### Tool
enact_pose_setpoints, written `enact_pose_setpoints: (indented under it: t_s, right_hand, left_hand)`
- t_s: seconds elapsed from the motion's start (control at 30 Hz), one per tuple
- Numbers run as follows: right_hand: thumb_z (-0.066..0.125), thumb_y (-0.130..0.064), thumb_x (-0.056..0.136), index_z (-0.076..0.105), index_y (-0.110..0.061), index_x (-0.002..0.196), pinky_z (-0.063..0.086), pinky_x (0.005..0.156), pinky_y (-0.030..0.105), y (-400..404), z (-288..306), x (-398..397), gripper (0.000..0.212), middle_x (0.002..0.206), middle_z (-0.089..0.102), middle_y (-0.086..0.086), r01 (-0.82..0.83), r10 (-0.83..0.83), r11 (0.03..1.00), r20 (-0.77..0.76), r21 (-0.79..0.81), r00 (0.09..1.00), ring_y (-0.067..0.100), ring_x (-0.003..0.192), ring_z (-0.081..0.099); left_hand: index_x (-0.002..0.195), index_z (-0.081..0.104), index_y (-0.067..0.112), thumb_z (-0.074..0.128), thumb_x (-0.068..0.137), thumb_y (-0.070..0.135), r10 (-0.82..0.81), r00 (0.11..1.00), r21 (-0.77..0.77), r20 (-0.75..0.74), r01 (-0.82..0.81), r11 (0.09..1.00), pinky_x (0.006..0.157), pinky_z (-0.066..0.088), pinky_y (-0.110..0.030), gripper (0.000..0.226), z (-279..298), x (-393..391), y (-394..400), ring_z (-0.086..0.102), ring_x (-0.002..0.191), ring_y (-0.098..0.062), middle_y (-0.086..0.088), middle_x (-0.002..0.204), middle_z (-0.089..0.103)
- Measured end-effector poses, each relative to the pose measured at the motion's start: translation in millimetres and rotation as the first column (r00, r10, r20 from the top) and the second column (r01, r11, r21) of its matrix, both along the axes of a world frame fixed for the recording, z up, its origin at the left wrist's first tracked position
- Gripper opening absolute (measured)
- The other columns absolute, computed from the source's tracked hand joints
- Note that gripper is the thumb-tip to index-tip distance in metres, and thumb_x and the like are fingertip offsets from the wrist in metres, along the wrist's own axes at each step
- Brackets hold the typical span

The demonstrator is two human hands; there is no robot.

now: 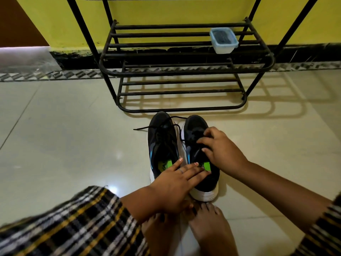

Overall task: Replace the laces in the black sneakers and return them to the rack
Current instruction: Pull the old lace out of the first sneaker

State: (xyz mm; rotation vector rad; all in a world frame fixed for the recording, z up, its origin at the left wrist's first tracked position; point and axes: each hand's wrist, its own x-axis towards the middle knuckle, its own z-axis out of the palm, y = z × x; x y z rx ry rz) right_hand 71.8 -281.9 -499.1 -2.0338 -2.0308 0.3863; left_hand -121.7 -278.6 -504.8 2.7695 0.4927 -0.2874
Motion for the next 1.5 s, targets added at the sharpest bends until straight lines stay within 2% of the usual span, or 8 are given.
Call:
enact_pose_setpoints:
  t_s: [0.2, 0.4, 0.67, 0.97, 1.2, 1.3, 1.4, 1.5]
  right_hand:
    - [0.055, -0.014, 0.088, 0.041, -0.014, 0.133, 0.047, 0.086, 0.033, -3.0, 2.8, -13.3, 0.047, 0.136, 0.034, 0.008, -0.044, 0.095, 0.984, 0.298, -0.174, 0.950, 0.027, 0.119, 0.041]
    - [0.051, -0.016, 0.093, 0.053, -0.013, 0.115, 0.047, 0.071, 0.034, 3.9, 8.4, -3.0, 0.023, 0.120, 0.045, 0.009, -0.092, 0.138, 0.985, 0.355, -0.143, 0.925, 0.027, 0.100, 0.055]
    - [0.064, -0.012, 0.082, 0.064, -0.016, 0.076, 0.050, 0.069, 0.033, 10.7, 7.9, 15.6, 0.007, 0.082, 0.056, 0.001, 0.026, -0.024, 1.000, -0.190, 0.008, 0.982, 0.018, 0.073, 0.059]
    - [0.060, -0.009, 0.078, 0.060, -0.013, 0.064, 0.048, 0.066, 0.034, 22.4, -14.3, 66.3, 0.015, 0.069, 0.064, 0.005, 0.483, -0.461, 0.874, -0.394, -0.048, 0.795, 0.023, 0.064, 0.061]
    - [0.056, -0.016, 0.082, 0.062, -0.018, 0.071, 0.039, 0.053, 0.027, 7.0, -27.6, 75.7, 0.013, 0.068, 0.063, 0.003, 0.466, -0.478, 0.875, -0.082, -0.130, 0.874, 0.028, 0.069, 0.060]
    - [0.056, -0.020, 0.087, 0.064, -0.015, 0.095, 0.044, 0.064, 0.030, 5.8, -27.4, 69.5, 0.012, 0.094, 0.066, 0.007, 0.369, -0.369, 0.911, 0.037, -0.184, 0.929, 0.030, 0.087, 0.062]
    - [0.056, -0.028, 0.092, 0.048, -0.011, 0.132, 0.044, 0.084, 0.033, 8.4, -17.6, 61.5, 0.044, 0.126, 0.054, 0.009, 0.214, -0.221, 0.964, -0.029, -0.159, 0.975, 0.025, 0.109, 0.057]
    - [0.055, -0.030, 0.092, 0.046, -0.015, 0.135, 0.041, 0.085, 0.028, 10.8, 2.2, 47.4, 0.047, 0.129, 0.052, 0.005, 0.038, -0.044, 0.997, -0.096, -0.065, 0.994, 0.022, 0.112, 0.055]
  left_hand:
    - [0.150, -0.009, 0.025, 0.052, 0.090, 0.046, 0.006, 1.000, -0.010, -0.027, -0.007, 1.000, 0.111, -0.019, -0.038, 0.088, 1.4, 1.5, -0.8, -0.007, 0.147, -0.015, -0.001, 0.160, 0.001]
    - [0.150, -0.009, 0.025, 0.051, 0.091, 0.046, 0.017, 0.999, -0.046, -0.041, -0.019, 0.999, 0.111, -0.020, -0.039, 0.088, 5.7, 1.9, -2.5, -0.009, 0.146, -0.015, 0.000, 0.160, -0.001]
    - [0.150, -0.008, 0.027, 0.049, 0.092, 0.045, 0.021, 0.999, -0.077, -0.025, -0.023, 0.997, 0.113, -0.019, -0.039, 0.084, 5.2, -0.1, -1.7, -0.010, 0.146, -0.014, 0.001, 0.160, 0.000]
    - [0.150, -0.010, 0.029, 0.049, 0.092, 0.045, 0.028, 0.999, -0.102, -0.039, -0.032, 0.994, 0.113, -0.019, -0.035, 0.084, 5.6, 1.2, -0.5, -0.011, 0.146, -0.011, 0.005, 0.160, -0.002]
    - [0.150, -0.007, 0.029, 0.049, 0.092, 0.045, 0.038, 0.999, -0.107, -0.032, -0.041, 0.993, 0.110, -0.022, -0.033, 0.082, 6.9, 1.0, -0.7, -0.009, 0.146, -0.012, 0.005, 0.160, 0.001]
    - [0.150, -0.007, 0.031, 0.048, 0.093, 0.046, 0.041, 0.999, -0.109, -0.029, -0.044, 0.993, 0.112, -0.020, -0.032, 0.081, 5.1, 0.2, 0.1, -0.009, 0.146, -0.010, 0.006, 0.160, 0.002]
    - [0.150, -0.004, 0.032, 0.048, 0.093, 0.048, 0.049, 0.998, -0.121, -0.031, -0.053, 0.991, 0.115, -0.016, -0.031, 0.080, 4.2, 1.8, 3.1, -0.008, 0.146, -0.008, 0.008, 0.160, 0.004]
    - [0.151, -0.003, 0.031, 0.050, 0.092, 0.048, 0.059, 0.998, -0.116, -0.037, -0.063, 0.991, 0.115, -0.014, -0.030, 0.081, 4.1, 3.0, 3.6, -0.007, 0.146, -0.009, 0.006, 0.160, 0.004]
